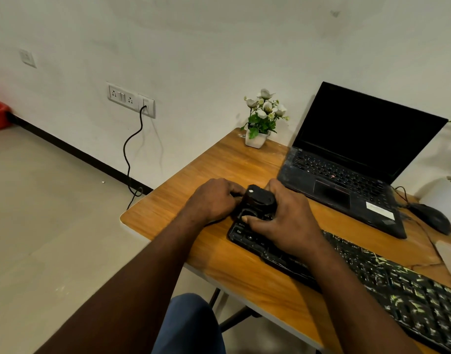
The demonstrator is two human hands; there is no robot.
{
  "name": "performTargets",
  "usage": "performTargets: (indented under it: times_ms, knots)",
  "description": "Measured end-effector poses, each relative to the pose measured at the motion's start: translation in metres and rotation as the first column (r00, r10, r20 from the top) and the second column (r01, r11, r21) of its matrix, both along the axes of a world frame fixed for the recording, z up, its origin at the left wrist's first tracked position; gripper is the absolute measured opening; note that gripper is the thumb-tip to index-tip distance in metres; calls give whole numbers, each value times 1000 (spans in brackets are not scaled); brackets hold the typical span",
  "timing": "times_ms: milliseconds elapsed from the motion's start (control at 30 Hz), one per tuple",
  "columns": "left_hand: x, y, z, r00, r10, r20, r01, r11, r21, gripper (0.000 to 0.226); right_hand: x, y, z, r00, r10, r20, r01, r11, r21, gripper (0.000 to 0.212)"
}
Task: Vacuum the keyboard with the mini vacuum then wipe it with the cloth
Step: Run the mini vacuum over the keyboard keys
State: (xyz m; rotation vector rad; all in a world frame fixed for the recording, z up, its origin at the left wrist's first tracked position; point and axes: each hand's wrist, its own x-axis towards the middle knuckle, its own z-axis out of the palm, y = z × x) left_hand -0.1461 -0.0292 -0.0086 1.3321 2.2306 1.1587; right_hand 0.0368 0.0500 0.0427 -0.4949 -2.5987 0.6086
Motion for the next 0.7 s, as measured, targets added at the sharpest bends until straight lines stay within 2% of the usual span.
performTargets:
  times_ms: [200,267,367,500,567,700]
  knots:
    - [-4,5,-5,999,-20,-25,20,1000,7,20,32,20,23,989,-34,140,44,997,-68,46]
    - [-3,5,-5,1000,-8,-16,8,1000,6,19,25,12,16,990,-26,135,34,998,-58,46]
    - [-2,3,-1,1000,0,21,0,1000,-1,22,4,-3,0,999,0,48,0,1000,13,47]
    - [-1,1,-1,1000,-1,23,1,1000,17,19,2,-5,-2,998,-44,-51,42,998,-50,46]
    - [-3,3,-2,1000,-20,9,20,1000,19,17,14,2,5,998,-62,-24,60,993,-100,46]
    - [-5,4,-3,1000,-10,-7,10,1000,11,17,21,8,11,996,-59,70,64,995,-70,48]
